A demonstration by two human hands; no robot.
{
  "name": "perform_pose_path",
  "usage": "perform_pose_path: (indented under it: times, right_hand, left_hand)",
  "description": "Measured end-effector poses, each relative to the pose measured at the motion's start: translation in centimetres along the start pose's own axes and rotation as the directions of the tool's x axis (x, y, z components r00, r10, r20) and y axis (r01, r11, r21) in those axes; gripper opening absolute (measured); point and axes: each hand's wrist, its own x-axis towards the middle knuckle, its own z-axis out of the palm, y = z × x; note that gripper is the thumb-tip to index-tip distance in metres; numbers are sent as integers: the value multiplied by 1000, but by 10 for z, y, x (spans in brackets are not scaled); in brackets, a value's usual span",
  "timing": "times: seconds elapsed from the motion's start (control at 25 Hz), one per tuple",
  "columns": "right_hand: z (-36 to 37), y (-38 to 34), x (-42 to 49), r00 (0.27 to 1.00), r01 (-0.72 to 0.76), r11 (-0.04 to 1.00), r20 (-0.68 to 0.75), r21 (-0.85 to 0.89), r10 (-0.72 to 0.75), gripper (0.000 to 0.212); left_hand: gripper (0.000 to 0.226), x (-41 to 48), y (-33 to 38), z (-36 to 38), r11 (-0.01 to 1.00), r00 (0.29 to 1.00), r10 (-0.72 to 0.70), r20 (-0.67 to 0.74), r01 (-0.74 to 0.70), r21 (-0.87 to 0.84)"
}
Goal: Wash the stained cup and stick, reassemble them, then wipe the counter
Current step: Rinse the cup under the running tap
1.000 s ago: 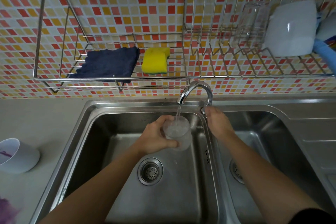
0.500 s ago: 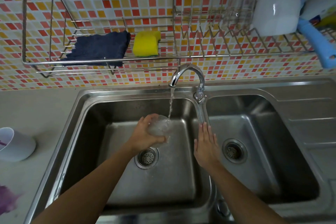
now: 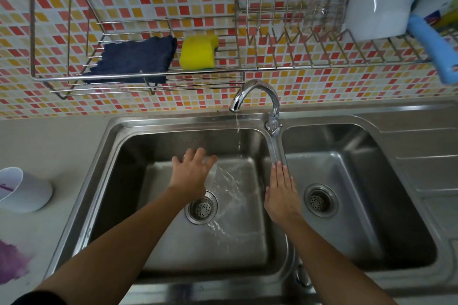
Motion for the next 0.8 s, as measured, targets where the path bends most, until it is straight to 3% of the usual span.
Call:
perform_pose_path:
  times: [0.32,0.4,0.44,0.48,0.52,0.56,0.6,0.64,0.72,0.8]
  right_hand:
    - [-17,-8,-4,999,9,1000,52,-13,-8,60]
    - [-23,-20,-10,999,30,1000,28,9,-30,58]
    - [-26,-29,-14,999,47,999,15,26,-47,58]
    - [-29,-40,-19,998,67,997,4,45,-67,57]
    - [-31,-52,-23,996,93,994,-8,64,-93,57]
    - [-33,-64,-27,992,123,989,-25,82,-121,57]
    - [-34,-79,-30,988,154,984,-42,95,-151,57]
    - [-35,-94,-33,983,183,977,-57,106,-177,57]
    - [-34,-130,-38,973,229,964,-74,134,-220,58]
    - [-30,-176,-42,961,272,950,-85,152,-262,59]
  left_hand:
    - [83,-12,1,-13,913,950,286,-128,-230,338]
    - [81,-20,-1,-19,976,971,169,-170,-142,164]
    - [79,-23,-6,-18,998,981,30,-190,-39,-44]
    - [80,-27,-14,-18,937,977,-138,-161,76,-342]
    - [84,-32,-24,-20,731,959,-277,-58,171,-661]
    - [88,-35,-34,-18,421,932,-358,59,218,-881]
    - [91,-42,-47,-18,167,907,-397,140,222,-961]
    - [91,-49,-58,-19,42,894,-416,165,200,-979]
    - [85,-67,-83,-26,2,905,-413,102,112,-994]
    - [77,-87,-116,-37,50,911,-411,-10,12,-999]
